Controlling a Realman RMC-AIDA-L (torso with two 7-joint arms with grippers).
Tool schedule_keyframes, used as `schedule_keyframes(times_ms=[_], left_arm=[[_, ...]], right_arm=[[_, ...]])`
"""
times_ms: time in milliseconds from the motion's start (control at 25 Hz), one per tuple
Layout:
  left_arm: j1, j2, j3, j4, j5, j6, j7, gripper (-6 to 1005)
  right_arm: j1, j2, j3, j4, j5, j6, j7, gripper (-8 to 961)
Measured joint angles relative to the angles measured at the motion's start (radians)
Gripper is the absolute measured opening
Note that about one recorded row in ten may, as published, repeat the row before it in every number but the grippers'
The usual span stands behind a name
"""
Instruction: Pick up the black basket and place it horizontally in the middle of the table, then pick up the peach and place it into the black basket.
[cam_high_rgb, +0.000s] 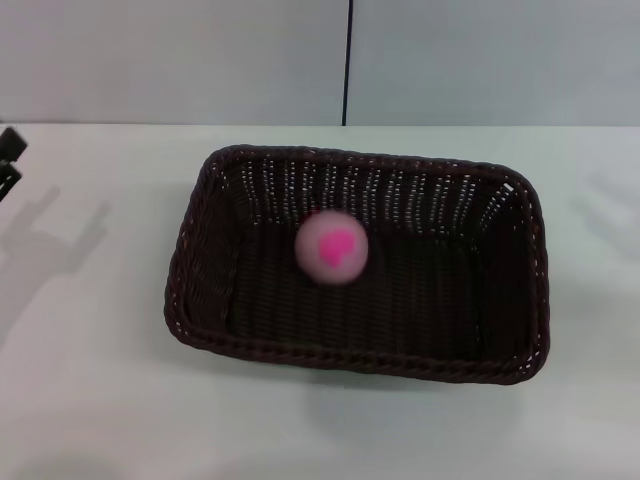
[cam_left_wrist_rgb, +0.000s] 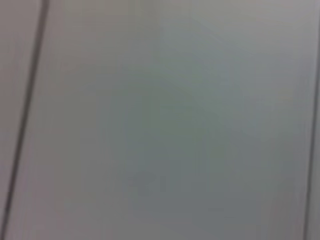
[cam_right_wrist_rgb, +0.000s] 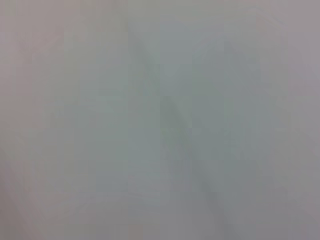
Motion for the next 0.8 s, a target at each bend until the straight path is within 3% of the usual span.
schedule_keyframes(times_ms=[80,120,160,320,360,440,800], left_arm=[[-0.008,0.000,-0.038,-0.048,0.000,0.038,0.043,754],[-0.017,0.000,-0.085,-0.104,-0.001,0.088,0.093,753],[-0.017,0.000,-0.085,-0.104,-0.001,0.088,0.093,753],[-0.046,0.000,-0.231,-0.277,-0.001,0.221,0.217,752],[-0.046,0.000,-0.231,-0.277,-0.001,0.221,0.217,752],[-0.056,-0.001,-0.343,-0.410,-0.001,0.309,0.335,752],[-0.045,-0.001,-0.405,-0.504,-0.001,0.328,0.376,752]], right_arm=[[-0.024,0.000,0.057,0.135,0.050,0.016,-0.181,660],[-0.037,0.001,0.112,0.269,0.086,0.049,-0.342,660],[-0.037,0.001,0.112,0.269,0.086,0.049,-0.342,659],[-0.037,0.003,0.253,0.528,0.112,0.167,-0.666,659],[-0.037,0.003,0.253,0.528,0.112,0.167,-0.666,659],[-0.035,0.004,0.303,0.579,0.114,0.187,-0.743,659],[-0.042,0.005,0.334,0.606,0.115,0.222,-0.798,660]])
